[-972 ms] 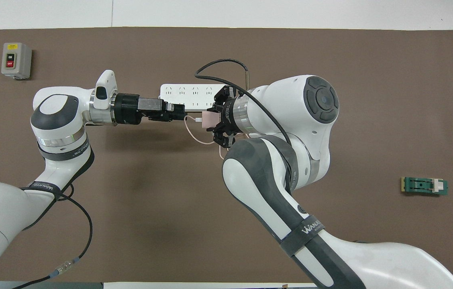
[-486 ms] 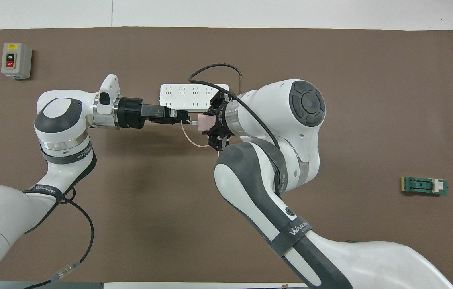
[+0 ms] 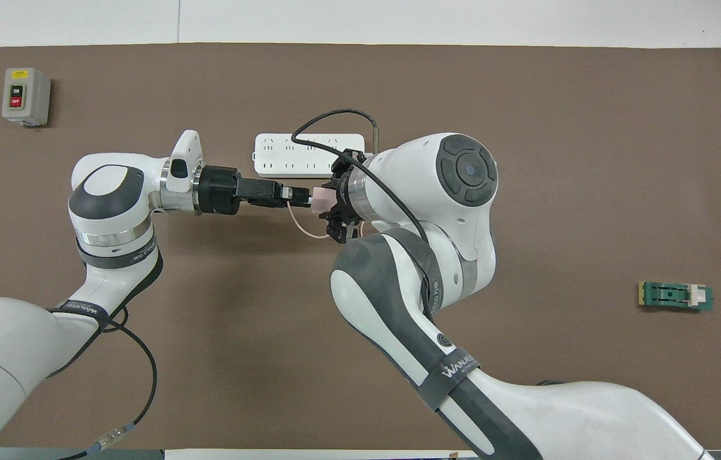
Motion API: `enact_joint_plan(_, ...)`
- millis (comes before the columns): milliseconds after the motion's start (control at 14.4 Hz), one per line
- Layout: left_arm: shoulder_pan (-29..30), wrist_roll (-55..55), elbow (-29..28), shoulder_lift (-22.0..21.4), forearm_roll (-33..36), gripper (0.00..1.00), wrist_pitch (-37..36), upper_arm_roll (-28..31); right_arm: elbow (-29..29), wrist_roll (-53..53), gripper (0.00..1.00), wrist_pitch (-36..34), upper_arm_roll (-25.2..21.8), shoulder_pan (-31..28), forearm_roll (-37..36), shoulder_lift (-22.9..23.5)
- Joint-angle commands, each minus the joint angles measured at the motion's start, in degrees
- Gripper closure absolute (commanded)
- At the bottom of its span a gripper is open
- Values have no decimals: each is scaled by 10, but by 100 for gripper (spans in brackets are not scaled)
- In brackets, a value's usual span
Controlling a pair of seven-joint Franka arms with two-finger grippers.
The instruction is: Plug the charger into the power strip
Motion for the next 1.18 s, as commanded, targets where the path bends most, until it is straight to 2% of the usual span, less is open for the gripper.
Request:
enact_joint_plan(0, -7, 13, -36, -28, -18, 21, 17, 6, 16, 18, 100, 6, -2, 3, -12, 8)
enact_joint_plan(69, -6, 13, -36, -28, -18, 29, 16, 7, 16, 17, 100, 6, -2, 2, -11, 8)
enact_joint_plan(208, -6, 13, -37, -28, -18, 31, 19, 7, 17, 17, 100, 6, -2, 2, -11, 8)
enact_joint_plan(625, -10, 12, -34, -27, -31, 32, 33, 6, 18, 19, 100, 7, -1, 6, -5, 9)
enact_joint_plan(764, -9, 11, -35, -28, -31, 37, 33, 6, 25, 34, 100, 6, -2, 11, -12, 10)
enact_joint_plan(833, -9, 11, -35, -28, -31, 44, 32, 6, 30, 38, 100, 4, -2, 12, -13, 12)
enact_joint_plan(1041, -6, 9, -35, -28, -30, 58, 23, 7, 30, 39, 100, 4, -2, 13, -13, 12)
enact_joint_plan(1111, -5, 8, -35, -28, -30, 59, 19, 7, 30, 39, 100, 4, -2, 13, -13, 12)
